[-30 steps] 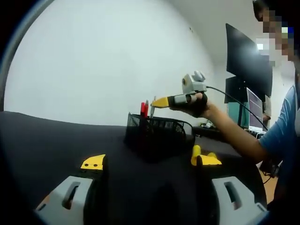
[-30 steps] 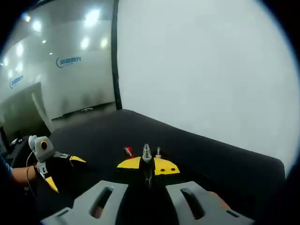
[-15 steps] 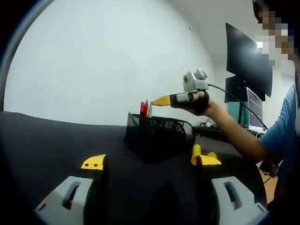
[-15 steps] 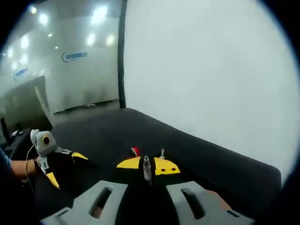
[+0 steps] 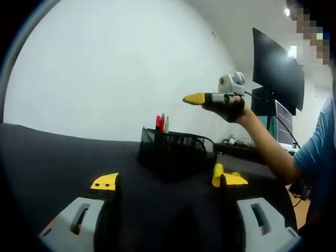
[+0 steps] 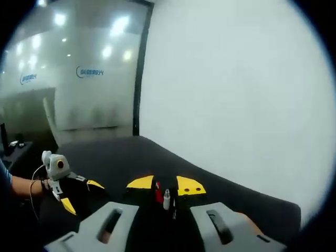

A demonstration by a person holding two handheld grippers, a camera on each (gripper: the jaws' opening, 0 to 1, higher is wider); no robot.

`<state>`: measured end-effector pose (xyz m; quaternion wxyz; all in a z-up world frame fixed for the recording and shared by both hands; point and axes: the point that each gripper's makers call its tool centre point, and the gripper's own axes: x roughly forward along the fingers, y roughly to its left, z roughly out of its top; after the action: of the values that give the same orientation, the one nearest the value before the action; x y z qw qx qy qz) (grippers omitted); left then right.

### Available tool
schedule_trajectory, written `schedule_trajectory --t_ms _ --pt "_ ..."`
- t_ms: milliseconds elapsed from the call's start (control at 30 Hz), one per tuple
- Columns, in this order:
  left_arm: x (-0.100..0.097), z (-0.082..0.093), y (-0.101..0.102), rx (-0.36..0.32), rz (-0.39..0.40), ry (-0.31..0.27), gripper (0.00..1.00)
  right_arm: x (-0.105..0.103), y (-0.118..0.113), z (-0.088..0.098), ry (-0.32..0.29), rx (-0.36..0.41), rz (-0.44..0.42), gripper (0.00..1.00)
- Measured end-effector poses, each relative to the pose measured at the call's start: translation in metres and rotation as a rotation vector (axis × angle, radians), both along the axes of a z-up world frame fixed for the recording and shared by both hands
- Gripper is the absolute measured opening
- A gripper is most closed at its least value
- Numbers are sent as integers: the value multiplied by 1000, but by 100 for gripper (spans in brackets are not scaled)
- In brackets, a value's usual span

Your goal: Pick up pens and glue sticks and place them into the holder.

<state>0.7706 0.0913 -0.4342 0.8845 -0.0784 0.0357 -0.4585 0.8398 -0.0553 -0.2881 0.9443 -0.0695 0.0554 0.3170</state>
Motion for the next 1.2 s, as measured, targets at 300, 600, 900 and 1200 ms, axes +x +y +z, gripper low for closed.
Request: schedule_trajectory --t_ms 300,600,900,1200 --pt "-3 1 -2 -5 -19 -2 74 -58 -21 -2 -13 -33 -38 15" --pt "-2 4 -1 -25 -22 6 72 -109 -36 -12 -39 63 -44 15" --pt "-4 3 -3 -22 -31 2 72 -141 -49 -64 39 46 -43 18" --pt "-6 4 -4 -23 -33 -1 72 -180 -6 -113 141 -362 276 18"
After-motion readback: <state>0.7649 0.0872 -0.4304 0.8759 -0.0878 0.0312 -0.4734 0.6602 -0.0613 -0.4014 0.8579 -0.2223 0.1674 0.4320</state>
